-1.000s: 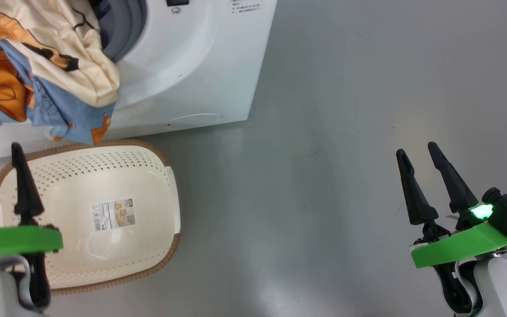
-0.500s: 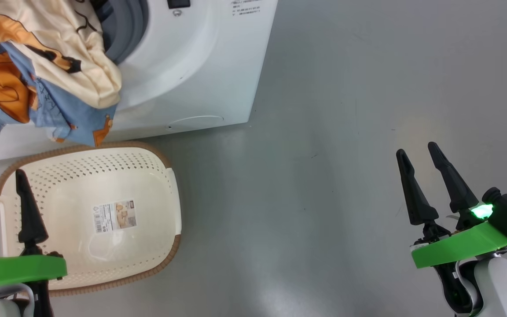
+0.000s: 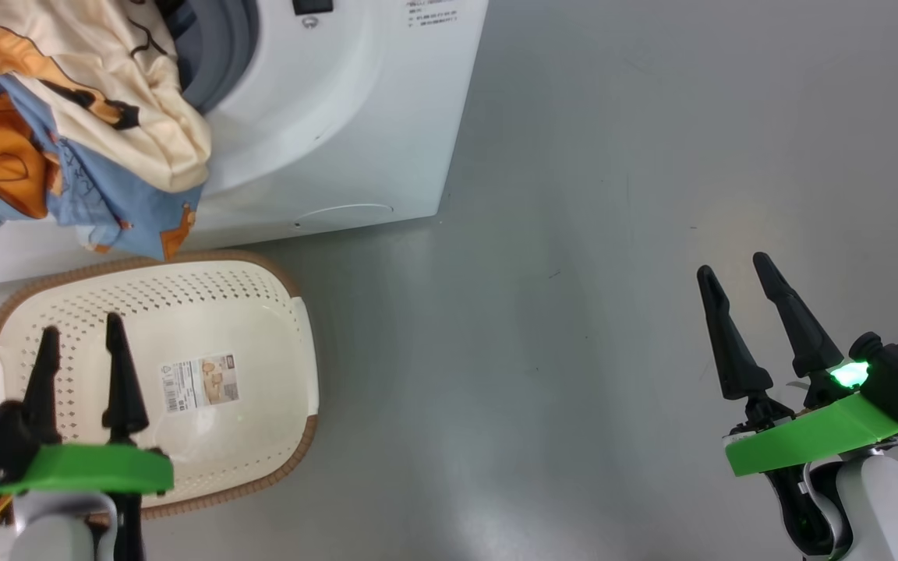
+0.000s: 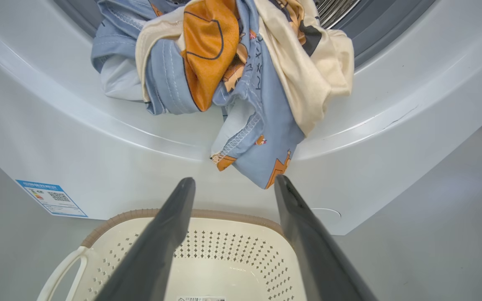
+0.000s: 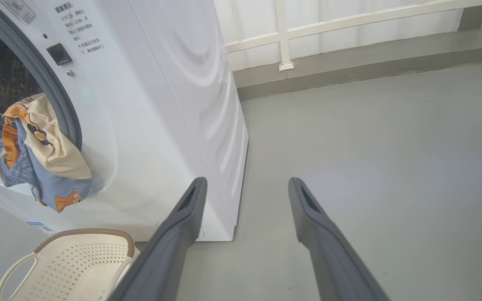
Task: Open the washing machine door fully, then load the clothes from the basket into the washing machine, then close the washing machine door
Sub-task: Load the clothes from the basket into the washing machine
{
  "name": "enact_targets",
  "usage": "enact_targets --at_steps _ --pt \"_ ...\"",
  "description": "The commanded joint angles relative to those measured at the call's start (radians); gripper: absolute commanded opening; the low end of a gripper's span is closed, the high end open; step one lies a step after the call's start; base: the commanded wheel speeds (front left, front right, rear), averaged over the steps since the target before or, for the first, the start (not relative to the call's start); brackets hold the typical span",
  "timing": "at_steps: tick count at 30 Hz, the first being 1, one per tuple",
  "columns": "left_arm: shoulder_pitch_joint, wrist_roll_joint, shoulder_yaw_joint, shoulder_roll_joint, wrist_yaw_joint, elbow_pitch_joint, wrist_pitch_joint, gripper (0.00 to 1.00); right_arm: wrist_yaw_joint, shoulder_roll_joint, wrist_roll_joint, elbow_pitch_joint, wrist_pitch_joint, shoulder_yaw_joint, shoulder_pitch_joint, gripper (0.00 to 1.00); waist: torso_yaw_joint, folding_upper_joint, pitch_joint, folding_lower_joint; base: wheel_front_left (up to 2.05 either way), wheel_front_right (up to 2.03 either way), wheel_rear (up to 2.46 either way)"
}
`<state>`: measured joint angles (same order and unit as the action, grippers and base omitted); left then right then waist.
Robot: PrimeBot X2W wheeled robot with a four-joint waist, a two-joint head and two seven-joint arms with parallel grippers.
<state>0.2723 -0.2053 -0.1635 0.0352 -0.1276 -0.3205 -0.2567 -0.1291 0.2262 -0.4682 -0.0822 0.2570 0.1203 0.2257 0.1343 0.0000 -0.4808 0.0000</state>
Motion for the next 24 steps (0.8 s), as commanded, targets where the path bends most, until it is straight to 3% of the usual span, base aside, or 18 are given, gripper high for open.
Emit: enact_targets --at_steps 1,24 --pt "0.032 -0.003 -0.022 0.027 -0.003 0.005 -0.005 1.0 -0.002 0.014 0.003 0.018 0.005 0.026 -0.007 1.0 0.002 0.0 -0.002 0.0 0.0 0.0 0.0" --pt "0.429 -0.098 0.046 0.143 -0.003 -0.407 -0.005 1.0 -0.002 -0.003 0.004 0.025 0.005 0.039 0.026 1.0 0.039 0.0 -0.072 0.0 0.0 0.0 0.0"
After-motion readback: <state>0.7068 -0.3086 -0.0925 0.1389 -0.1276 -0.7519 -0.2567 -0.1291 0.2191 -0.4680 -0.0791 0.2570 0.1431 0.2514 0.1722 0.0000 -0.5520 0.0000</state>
